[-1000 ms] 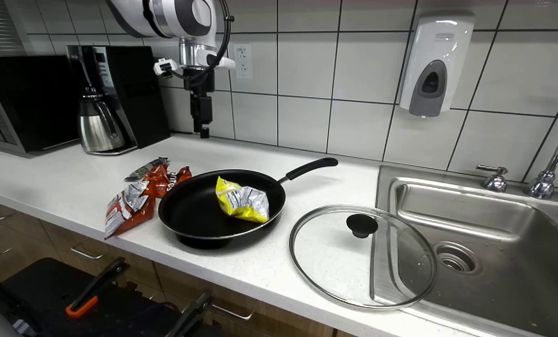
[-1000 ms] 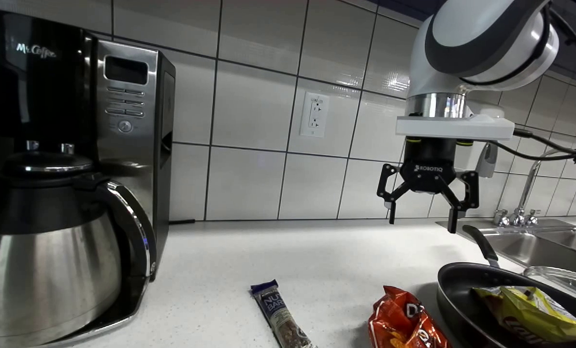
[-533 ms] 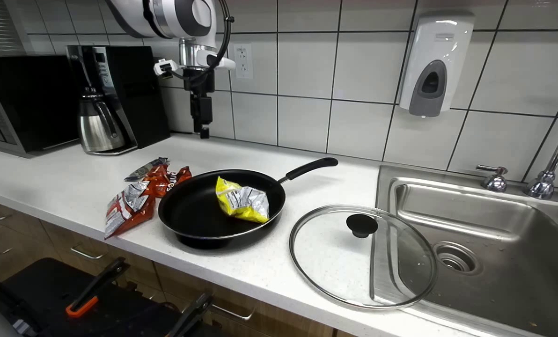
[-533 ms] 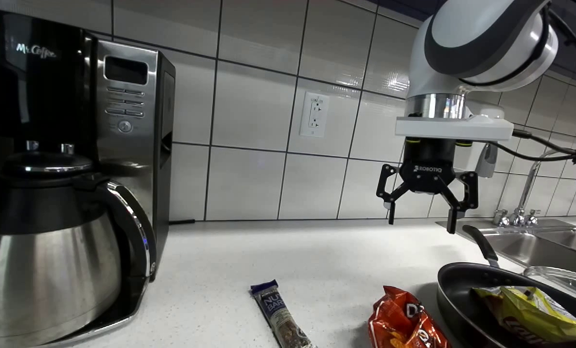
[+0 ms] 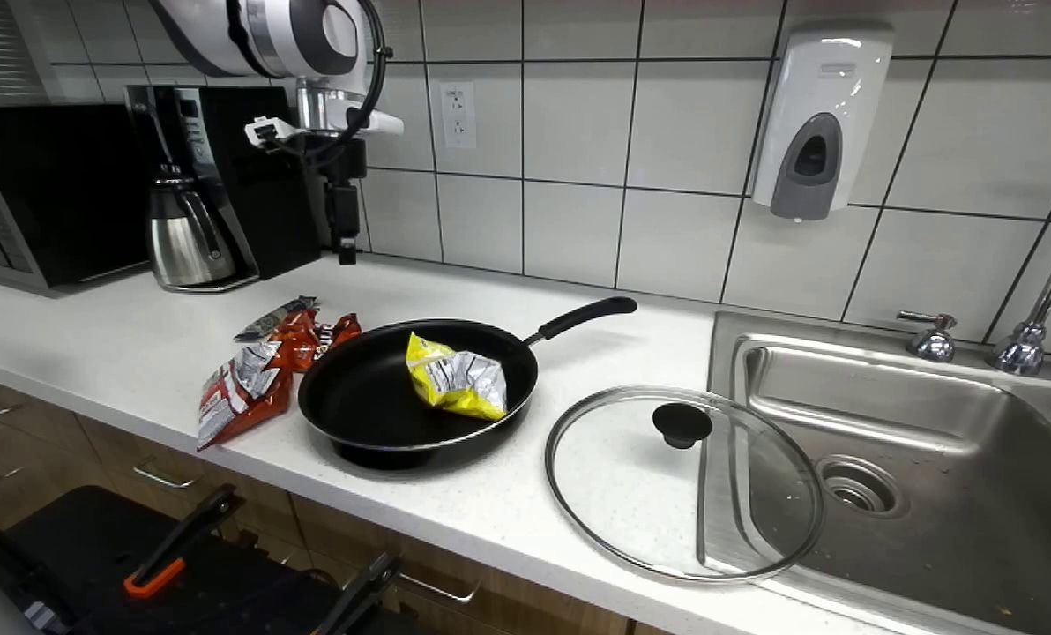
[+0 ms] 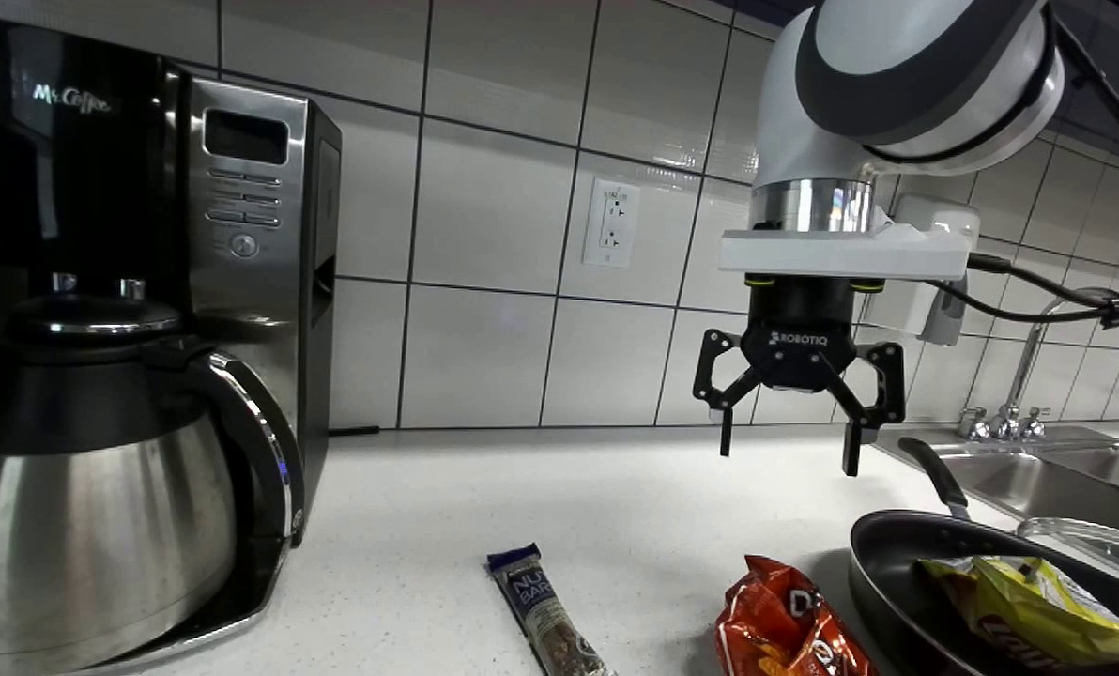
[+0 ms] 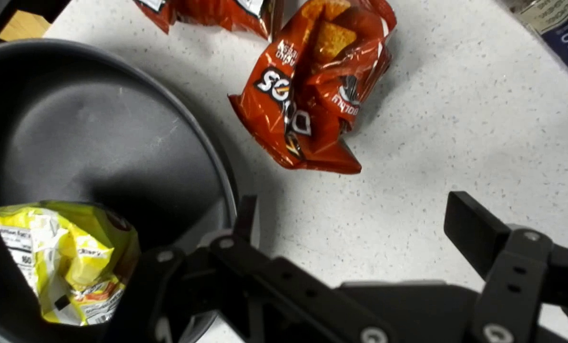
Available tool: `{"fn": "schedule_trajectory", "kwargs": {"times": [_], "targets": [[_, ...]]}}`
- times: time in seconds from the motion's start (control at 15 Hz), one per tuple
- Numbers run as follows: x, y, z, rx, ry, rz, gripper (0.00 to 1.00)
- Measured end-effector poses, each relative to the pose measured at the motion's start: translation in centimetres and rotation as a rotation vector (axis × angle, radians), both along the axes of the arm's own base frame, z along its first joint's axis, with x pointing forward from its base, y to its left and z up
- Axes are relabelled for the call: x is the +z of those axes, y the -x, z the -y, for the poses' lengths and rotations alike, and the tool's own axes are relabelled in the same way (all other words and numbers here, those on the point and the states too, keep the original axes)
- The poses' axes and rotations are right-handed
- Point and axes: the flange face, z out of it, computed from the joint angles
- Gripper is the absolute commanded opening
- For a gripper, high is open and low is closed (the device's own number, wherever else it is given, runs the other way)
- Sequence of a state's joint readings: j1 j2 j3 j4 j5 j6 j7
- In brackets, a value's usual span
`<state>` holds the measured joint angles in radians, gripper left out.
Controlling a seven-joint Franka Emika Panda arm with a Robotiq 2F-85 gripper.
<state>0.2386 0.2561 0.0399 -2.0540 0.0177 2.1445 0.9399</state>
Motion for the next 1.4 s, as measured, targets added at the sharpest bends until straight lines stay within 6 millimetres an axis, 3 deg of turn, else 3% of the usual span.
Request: {"fn": "schedule_trajectory", "kwargs": {"times": [0.27,0.93,1.4], "targets": [[-1.4,1.7,-1.8,-0.041,0.018,-0.021,1.0],[-4.0,5.2,-1.9,-0.103,-0.028,0.093,1.0],[-5.3,9.6,-1.7,-0.138,-0.086,0.169,1.0]]}}
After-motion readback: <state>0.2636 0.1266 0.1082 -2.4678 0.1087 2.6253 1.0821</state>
